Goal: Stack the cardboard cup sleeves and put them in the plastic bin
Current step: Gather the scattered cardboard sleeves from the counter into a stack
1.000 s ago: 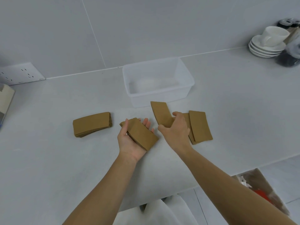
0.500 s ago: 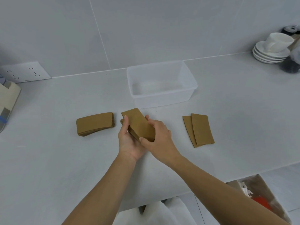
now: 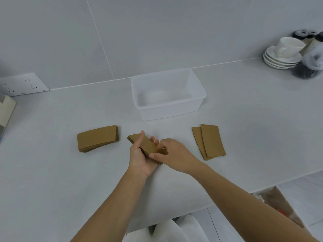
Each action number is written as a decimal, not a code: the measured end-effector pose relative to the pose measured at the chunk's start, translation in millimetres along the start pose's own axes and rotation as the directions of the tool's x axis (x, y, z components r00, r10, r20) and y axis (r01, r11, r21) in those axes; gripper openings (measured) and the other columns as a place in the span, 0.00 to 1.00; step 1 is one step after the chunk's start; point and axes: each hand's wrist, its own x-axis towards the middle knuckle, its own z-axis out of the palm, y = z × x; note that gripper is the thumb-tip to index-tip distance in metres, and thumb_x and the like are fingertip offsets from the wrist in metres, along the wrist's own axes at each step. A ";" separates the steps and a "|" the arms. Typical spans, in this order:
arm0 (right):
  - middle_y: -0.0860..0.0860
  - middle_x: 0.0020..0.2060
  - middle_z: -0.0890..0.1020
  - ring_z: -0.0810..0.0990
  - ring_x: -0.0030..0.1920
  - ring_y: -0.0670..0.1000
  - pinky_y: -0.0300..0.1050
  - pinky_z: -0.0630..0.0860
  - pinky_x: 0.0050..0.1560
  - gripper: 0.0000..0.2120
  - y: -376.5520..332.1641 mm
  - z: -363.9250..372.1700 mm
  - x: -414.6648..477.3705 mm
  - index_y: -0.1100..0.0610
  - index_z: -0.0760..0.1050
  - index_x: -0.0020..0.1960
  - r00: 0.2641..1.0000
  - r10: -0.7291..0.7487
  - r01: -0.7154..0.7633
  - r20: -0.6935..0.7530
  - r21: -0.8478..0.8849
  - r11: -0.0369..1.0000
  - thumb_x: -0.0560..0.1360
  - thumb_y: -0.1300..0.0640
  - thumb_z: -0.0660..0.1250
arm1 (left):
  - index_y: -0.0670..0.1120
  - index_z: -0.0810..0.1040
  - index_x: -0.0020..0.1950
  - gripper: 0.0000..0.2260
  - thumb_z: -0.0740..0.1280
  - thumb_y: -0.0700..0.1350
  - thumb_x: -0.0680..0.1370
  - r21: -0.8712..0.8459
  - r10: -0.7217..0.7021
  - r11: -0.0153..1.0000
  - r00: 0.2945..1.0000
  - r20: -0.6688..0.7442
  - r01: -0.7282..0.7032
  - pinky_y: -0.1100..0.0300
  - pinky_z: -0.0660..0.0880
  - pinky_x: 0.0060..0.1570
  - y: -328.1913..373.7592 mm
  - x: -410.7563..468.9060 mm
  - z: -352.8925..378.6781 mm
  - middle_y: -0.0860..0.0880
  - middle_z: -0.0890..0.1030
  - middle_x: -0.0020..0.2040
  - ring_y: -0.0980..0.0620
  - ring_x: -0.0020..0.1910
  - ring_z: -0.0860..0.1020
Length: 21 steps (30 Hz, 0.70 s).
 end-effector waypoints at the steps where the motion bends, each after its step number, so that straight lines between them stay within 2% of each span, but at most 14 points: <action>1: 0.45 0.48 0.73 0.73 0.50 0.47 0.42 0.69 0.54 0.16 1.8 -5.1 0.4 0.57 0.76 0.51 1.000 0.006 -0.006 0.000 0.034 0.999 0.72 0.45 0.66 | 0.47 0.74 0.57 0.19 0.71 0.51 0.69 0.007 0.020 1.000 1.000 -0.007 -0.020 0.50 0.79 0.45 -2.1 1.7 1.7 0.47 0.75 0.41 0.49 0.40 0.76; 2: 0.46 0.49 0.73 0.74 0.50 0.47 0.40 0.69 0.52 0.16 3.2 -10.2 0.8 0.57 0.76 0.53 1.000 0.009 -0.008 -0.018 0.053 0.999 0.73 0.45 0.65 | 0.53 0.72 0.62 0.20 0.71 0.49 0.71 0.001 0.062 0.998 0.998 -0.019 -0.062 0.50 0.79 0.43 -3.9 3.7 3.0 0.47 0.74 0.41 0.49 0.38 0.75; 3: 0.47 0.52 0.74 0.74 0.52 0.47 0.40 0.70 0.52 0.18 5.1 -15.4 1.5 0.56 0.75 0.56 0.999 0.021 -0.018 -0.049 0.060 0.998 0.73 0.45 0.65 | 0.59 0.71 0.64 0.21 0.70 0.47 0.73 -0.007 0.107 0.994 0.994 -0.028 -0.107 0.47 0.79 0.46 -5.2 6.6 4.3 0.47 0.74 0.42 0.50 0.38 0.75; 5: 0.49 0.58 0.74 0.74 0.56 0.48 0.43 0.71 0.56 0.21 10.7 -27.0 3.3 0.56 0.73 0.61 0.989 0.075 -0.067 -0.130 0.065 0.996 0.74 0.44 0.63 | 0.61 0.70 0.64 0.22 0.70 0.46 0.74 -0.008 0.144 0.990 0.989 -0.026 -0.144 0.45 0.75 0.53 -6.2 9.4 9.4 0.47 0.74 0.42 0.49 0.38 0.74; 9: 0.52 0.62 0.75 0.75 0.60 0.52 0.48 0.72 0.60 0.22 30.7 -50.3 6.3 0.57 0.71 0.63 0.925 0.233 -0.222 -0.300 0.070 0.972 0.75 0.44 0.62 | 0.54 0.72 0.59 0.18 0.72 0.47 0.71 0.011 0.099 0.995 0.995 -0.017 -0.099 0.42 0.77 0.52 -7.0 14.0 12.5 0.46 0.75 0.40 0.48 0.36 0.75; 13: 0.54 0.58 0.76 0.75 0.58 0.56 0.50 0.69 0.60 0.21 51.2 -68.4 2.6 0.58 0.71 0.61 0.820 0.350 -0.364 -0.452 0.059 0.930 0.74 0.45 0.61 | 0.49 0.72 0.55 0.18 0.73 0.48 0.69 0.044 0.052 0.998 0.998 -0.037 -0.050 0.47 0.79 0.46 -12.3 19.1 13.8 0.46 0.76 0.40 0.48 0.34 0.76; 15: 0.55 0.57 0.76 0.74 0.58 0.57 0.51 0.67 0.61 0.22 60.8 -71.3 -1.0 0.59 0.70 0.61 0.781 0.385 -0.418 -0.491 0.046 0.907 0.75 0.45 0.60 | 0.46 0.74 0.51 0.15 0.73 0.49 0.70 0.060 0.029 0.998 0.998 -0.058 -0.026 0.48 0.78 0.45 -15.9 19.7 16.3 0.46 0.76 0.40 0.48 0.35 0.76; 18: 0.56 0.62 0.73 0.70 0.63 0.57 0.51 0.63 0.63 0.27 75.2 -67.7 -6.8 0.59 0.66 0.66 0.731 0.418 -0.506 -0.539 -0.019 0.862 0.74 0.42 0.59 | 0.45 0.75 0.43 0.10 0.72 0.49 0.72 0.069 0.009 0.998 0.997 -0.076 -0.004 0.49 0.76 0.44 -21.5 18.5 23.4 0.45 0.76 0.41 0.48 0.36 0.76; 21: 0.57 0.67 0.69 0.65 0.67 0.59 0.53 0.60 0.67 0.33 86.8 -59.3 -13.6 0.59 0.59 0.70 0.708 0.461 -0.568 -0.535 -0.043 0.822 0.74 0.40 0.60 | 0.45 0.75 0.41 0.10 0.71 0.50 0.73 0.070 -0.002 0.998 0.998 -0.059 0.006 0.48 0.76 0.45 -27.1 19.2 30.0 0.44 0.76 0.40 0.48 0.36 0.76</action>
